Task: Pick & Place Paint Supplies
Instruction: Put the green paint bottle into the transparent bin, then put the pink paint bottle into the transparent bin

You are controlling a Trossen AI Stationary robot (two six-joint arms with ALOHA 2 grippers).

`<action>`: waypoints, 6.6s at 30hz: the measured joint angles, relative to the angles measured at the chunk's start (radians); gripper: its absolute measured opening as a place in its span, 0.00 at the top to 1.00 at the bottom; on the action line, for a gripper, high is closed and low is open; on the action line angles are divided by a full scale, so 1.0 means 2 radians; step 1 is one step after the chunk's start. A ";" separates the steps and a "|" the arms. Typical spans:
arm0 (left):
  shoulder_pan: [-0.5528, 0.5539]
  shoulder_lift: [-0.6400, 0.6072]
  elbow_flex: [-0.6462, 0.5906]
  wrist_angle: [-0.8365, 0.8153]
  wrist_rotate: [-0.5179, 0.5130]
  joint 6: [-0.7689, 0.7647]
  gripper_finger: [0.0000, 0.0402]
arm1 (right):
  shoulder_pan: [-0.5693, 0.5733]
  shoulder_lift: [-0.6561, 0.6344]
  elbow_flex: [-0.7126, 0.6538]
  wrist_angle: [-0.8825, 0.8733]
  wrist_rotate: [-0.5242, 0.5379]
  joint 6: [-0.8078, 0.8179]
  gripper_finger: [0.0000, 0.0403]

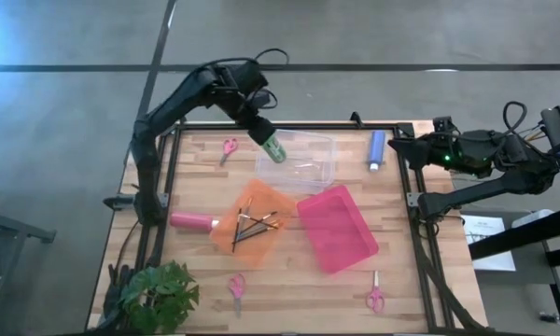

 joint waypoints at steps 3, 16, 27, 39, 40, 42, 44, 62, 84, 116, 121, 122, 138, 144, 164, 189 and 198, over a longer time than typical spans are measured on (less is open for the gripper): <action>-0.003 0.006 0.000 0.008 0.000 0.012 0.70 | 0.000 -0.003 -0.002 -0.009 0.008 0.006 0.51; -0.036 0.056 0.000 0.035 -0.039 0.055 0.70 | 0.000 -0.029 -0.037 -0.015 0.011 0.036 0.51; -0.046 0.090 -0.002 0.039 -0.064 0.072 0.70 | 0.000 -0.052 -0.077 0.000 -0.003 0.055 0.51; -0.038 0.139 -0.002 0.041 -0.087 0.076 0.70 | 0.000 -0.055 -0.077 0.002 -0.007 0.051 0.51; -0.037 0.142 -0.002 0.041 -0.087 0.083 0.70 | 0.000 -0.056 -0.077 0.002 -0.007 0.051 0.51; -0.034 0.146 -0.002 0.038 -0.092 0.097 0.70 | 0.000 -0.056 -0.077 0.004 -0.008 0.051 0.51; -0.031 0.146 -0.002 0.038 -0.092 0.113 0.70 | 0.000 -0.056 -0.077 0.005 -0.009 0.051 0.51; -0.017 0.146 -0.036 0.050 -0.105 0.265 0.70 | 0.000 -0.056 -0.076 0.012 -0.010 0.039 0.51; -0.014 0.143 -0.049 0.068 -0.104 0.259 0.70 | 0.000 -0.056 -0.076 0.012 -0.004 0.039 0.51; -0.014 0.094 0.001 0.130 -0.122 0.216 0.40 | 0.000 -0.056 -0.076 0.012 -0.006 0.043 0.51; -0.011 0.047 0.005 0.103 -0.084 0.240 0.40 | 0.000 -0.056 -0.076 0.014 -0.006 0.049 0.51; -0.010 0.037 0.005 0.083 -0.065 0.242 0.40 | 0.000 -0.056 -0.076 0.014 -0.007 0.049 0.51; -0.131 -0.151 -0.175 -0.012 0.000 0.092 0.40 | 0.000 -0.055 -0.076 0.024 -0.007 0.048 0.51; -0.212 -0.212 -0.323 -0.013 -0.012 0.080 0.40 | 0.000 -0.055 -0.076 0.028 -0.009 0.042 0.51; -0.322 -0.313 -0.691 0.117 -0.063 0.109 0.40 | 0.000 -0.055 -0.076 0.043 -0.014 0.041 0.51; -0.313 -0.341 -0.786 0.223 -0.061 0.019 0.40 | 0.000 -0.032 -0.077 0.053 -0.004 0.060 0.51; -0.311 -0.292 -0.797 0.258 -0.072 0.022 0.40 | 0.000 -0.032 -0.077 0.053 -0.004 0.053 0.51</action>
